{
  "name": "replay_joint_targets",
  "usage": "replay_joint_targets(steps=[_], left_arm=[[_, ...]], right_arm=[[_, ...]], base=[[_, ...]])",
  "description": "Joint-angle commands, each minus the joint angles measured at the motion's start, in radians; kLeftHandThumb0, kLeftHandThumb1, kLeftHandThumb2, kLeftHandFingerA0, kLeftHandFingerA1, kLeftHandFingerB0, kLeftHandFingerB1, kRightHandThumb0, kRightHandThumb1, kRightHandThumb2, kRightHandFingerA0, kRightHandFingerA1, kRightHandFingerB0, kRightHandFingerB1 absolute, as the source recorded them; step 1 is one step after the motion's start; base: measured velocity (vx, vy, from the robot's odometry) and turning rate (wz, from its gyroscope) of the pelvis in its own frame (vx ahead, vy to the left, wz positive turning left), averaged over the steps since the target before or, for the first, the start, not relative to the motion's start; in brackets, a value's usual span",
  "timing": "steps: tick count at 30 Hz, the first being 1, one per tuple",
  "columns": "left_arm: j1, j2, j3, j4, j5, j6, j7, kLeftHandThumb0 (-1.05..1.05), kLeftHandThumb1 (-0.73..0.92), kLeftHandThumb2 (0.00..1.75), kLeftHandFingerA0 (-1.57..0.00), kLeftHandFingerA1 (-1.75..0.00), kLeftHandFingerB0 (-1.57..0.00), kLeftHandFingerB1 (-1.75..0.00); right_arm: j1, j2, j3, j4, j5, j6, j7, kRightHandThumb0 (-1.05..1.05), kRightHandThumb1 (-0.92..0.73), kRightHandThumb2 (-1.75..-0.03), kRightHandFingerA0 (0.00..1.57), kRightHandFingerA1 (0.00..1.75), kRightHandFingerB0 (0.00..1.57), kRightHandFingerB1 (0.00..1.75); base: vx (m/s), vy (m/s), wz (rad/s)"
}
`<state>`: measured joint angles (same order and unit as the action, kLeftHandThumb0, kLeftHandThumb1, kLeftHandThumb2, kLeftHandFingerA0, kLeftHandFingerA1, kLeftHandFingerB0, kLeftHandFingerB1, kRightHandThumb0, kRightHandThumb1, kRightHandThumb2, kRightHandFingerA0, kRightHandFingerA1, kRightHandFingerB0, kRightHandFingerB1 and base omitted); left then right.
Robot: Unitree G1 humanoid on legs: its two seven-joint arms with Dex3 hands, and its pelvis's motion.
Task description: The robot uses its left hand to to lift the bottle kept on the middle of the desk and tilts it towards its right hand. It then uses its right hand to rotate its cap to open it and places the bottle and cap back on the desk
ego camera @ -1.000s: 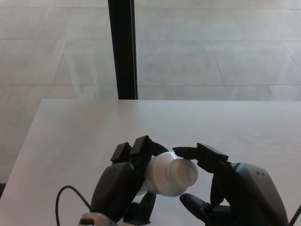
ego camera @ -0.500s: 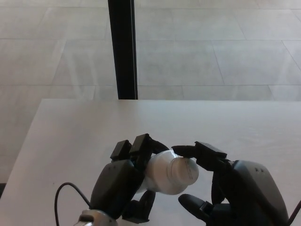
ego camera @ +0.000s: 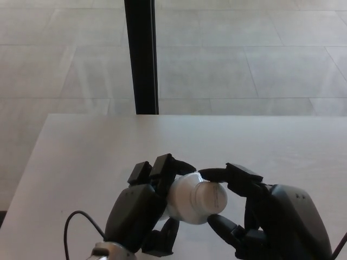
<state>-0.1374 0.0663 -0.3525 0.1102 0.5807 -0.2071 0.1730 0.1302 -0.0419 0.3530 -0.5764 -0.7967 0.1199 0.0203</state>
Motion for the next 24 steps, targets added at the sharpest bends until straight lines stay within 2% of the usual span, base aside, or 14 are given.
replay_joint_targets(steps=[1, 2, 3, 5, 13, 15, 16, 17, 18, 20, 21, 23, 24], left_arm=[[-0.002, -0.005, 0.005, -0.005, -0.015, 0.009, -0.001, 0.19, 0.49, 1.67, -1.19, -1.75, -1.1, -1.53], [-0.003, -0.004, 0.005, -0.002, -0.015, 0.002, 0.002, 0.19, 0.49, 1.67, -1.19, -1.75, -1.1, -1.53], [-0.003, -0.003, 0.005, 0.001, -0.014, -0.006, 0.008, 0.21, 0.48, 1.68, -1.18, -1.75, -1.11, -1.55], [0.001, -0.002, 0.005, -0.001, -0.013, -0.008, 0.012, 0.19, 0.49, 1.66, -1.17, -1.75, -1.1, -1.55], [0.001, 0.002, 0.004, -0.003, -0.01, -0.001, 0.006, 0.2, 0.5, 1.65, -1.16, -1.75, -1.09, -1.54], [0.001, 0.003, 0.005, -0.004, -0.012, -0.005, 0.008, 0.23, 0.51, 1.68, -1.21, -1.74, -1.14, -1.55], [0.0, 0.007, 0.004, -0.004, -0.005, -0.007, 0.01, 0.16, 0.8, 1.47, -1.25, -1.36, -1.2, -1.3], [0.0, 0.011, 0.005, -0.006, -0.002, -0.006, 0.01, 0.23, 0.48, 1.67, -1.19, -1.75, -1.12, -1.55], [0.001, 0.013, 0.006, -0.005, -0.006, -0.01, 0.009, 0.2, 0.48, 1.66, -1.18, -1.75, -1.11, -1.55], [-0.001, 0.013, 0.007, 0.0, -0.006, -0.015, 0.016, 0.21, 0.47, 1.68, -1.2, -1.75, -1.12, -1.55], [-0.001, 0.011, 0.008, 0.0, -0.01, -0.014, 0.016, 0.2, 0.49, 1.68, -1.2, -1.75, -1.13, -1.55], [0.001, 0.008, 0.009, -0.005, -0.012, -0.004, 0.01, 0.21, 0.5, 1.68, -1.21, -1.74, -1.14, -1.55], [-0.001, 0.01, 0.009, -0.004, -0.011, -0.006, 0.009, 0.12, 0.79, 1.42, -1.2, -1.31, -1.15, -1.25]], right_arm=[[0.011, -0.002, 0.009, 0.019, 0.007, -0.045, -0.051, -0.32, -0.56, -1.02, 1.17, 1.32, 0.8, 0.85], [0.011, -0.003, 0.01, 0.02, 0.006, -0.046, -0.054, -0.32, -0.56, -1.02, 1.17, 1.32, 0.8, 0.85], [0.011, -0.006, 0.01, 0.019, 0.008, -0.046, -0.05, -0.25, -0.69, -0.79, 0.93, 1.68, 0.83, 0.87], [0.01, -0.012, 0.011, 0.017, 0.015, -0.043, -0.037, -0.27, -0.68, -0.83, 0.93, 1.67, 0.86, 0.93], [-0.014, -0.054, 0.008, -0.001, 0.003, -0.03, 0.023, -0.24, -0.61, -0.94, 0.96, 1.64, 0.91, 0.98], [-0.032, -0.083, 0.004, -0.004, -0.008, -0.041, 0.035, -0.23, -0.57, -0.96, 0.97, 1.61, 0.91, 0.98], [-0.044, -0.098, 0.001, -0.011, -0.014, -0.034, 0.055, -0.24, -0.56, -0.97, 0.97, 1.6, 0.92, 0.96], [-0.065, -0.128, -0.009, -0.014, -0.012, -0.052, 0.068, -0.22, -0.5, -1.08, 1.2, 1.27, 0.9, 0.93], [-0.075, -0.142, -0.013, -0.015, -0.009, -0.057, 0.075, -0.21, -0.48, -1.08, 1.2, 1.27, 0.9, 0.93], [-0.093, -0.167, -0.017, -0.019, -0.008, -0.057, 0.091, -0.21, -0.47, -1.08, 1.21, 1.27, 0.91, 0.93], [-0.102, -0.182, -0.02, -0.02, -0.001, -0.062, 0.101, -0.21, -0.48, -0.99, 0.99, 1.61, 0.94, 0.9], [-0.116, -0.201, -0.024, -0.021, 0.005, -0.066, 0.113, -0.21, -0.46, -0.99, 1.0, 1.6, 0.95, 0.9], [-0.136, -0.226, -0.03, -0.018, 0.011, -0.079, 0.131, -0.24, -0.49, -0.92, 1.0, 1.63, 0.95, 0.88]], base=[[0.0, 0.0, 0.0], [0.0, 0.0, 0.0], [0.0, 0.0, 0.0], [0.0, 0.0, 0.0], [0.0, 0.0, 0.0], [0.0, 0.0, 0.0], [0.0, 0.0, 0.0], [0.0, 0.0, 0.0], [0.0, 0.0, 0.0], [0.0, 0.0, 0.0], [0.0, 0.0, 0.0], [0.0, 0.0, 0.0], [0.0, 0.0, 0.0]])
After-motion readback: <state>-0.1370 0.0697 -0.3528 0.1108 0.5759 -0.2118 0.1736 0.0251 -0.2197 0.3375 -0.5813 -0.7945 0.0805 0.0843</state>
